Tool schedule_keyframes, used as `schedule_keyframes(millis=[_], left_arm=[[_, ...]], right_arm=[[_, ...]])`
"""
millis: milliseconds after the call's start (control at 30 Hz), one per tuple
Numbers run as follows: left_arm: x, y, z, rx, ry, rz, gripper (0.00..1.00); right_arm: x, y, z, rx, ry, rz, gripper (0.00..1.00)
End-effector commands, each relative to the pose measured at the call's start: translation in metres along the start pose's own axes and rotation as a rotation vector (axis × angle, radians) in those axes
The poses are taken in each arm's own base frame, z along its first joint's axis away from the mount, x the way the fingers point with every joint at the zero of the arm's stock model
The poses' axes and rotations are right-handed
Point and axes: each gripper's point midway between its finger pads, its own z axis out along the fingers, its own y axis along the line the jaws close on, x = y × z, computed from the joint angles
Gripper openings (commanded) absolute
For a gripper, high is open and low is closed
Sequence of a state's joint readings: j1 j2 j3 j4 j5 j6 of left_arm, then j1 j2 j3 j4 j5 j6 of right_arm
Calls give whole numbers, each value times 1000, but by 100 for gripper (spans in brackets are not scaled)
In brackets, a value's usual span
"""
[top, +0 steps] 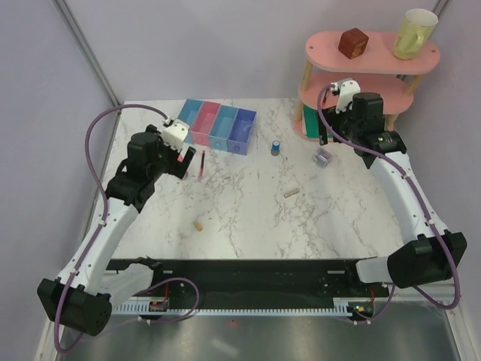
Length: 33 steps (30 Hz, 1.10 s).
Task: Sort the stationery into containers
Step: Move the storage box to the center of the board.
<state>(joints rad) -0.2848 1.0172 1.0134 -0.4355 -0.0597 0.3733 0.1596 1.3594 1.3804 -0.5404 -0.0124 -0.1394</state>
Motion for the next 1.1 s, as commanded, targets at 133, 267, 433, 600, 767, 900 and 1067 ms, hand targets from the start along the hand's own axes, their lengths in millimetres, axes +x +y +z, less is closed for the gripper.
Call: schedule_keyframes(millis=[133,267,433,600,767,900,1067], left_arm=[[-52,10,54,2,-77,-16,100],[-58,2,107,44,-56,1,100],[-74,5,165,39,-40,-13,100],[-76,5,232,15,-6,-68,98],[-65,-3,274,21,29,-89,96],[-51,-9,298,21,60,-91,91],[-24,-22,317,35,111,-103,87]], right_arm=[[-37,5,-29,-19,-169,11,98],[-11,6,-34,-18,-130,-47,98],[-1,6,-47,-16,-127,-92,98],[1,6,-54,-13,-133,-96,98],[-4,5,-52,-9,-132,-86,98],[-10,4,-51,-11,-141,-80,98],[-11,6,-48,-19,-132,-79,98]])
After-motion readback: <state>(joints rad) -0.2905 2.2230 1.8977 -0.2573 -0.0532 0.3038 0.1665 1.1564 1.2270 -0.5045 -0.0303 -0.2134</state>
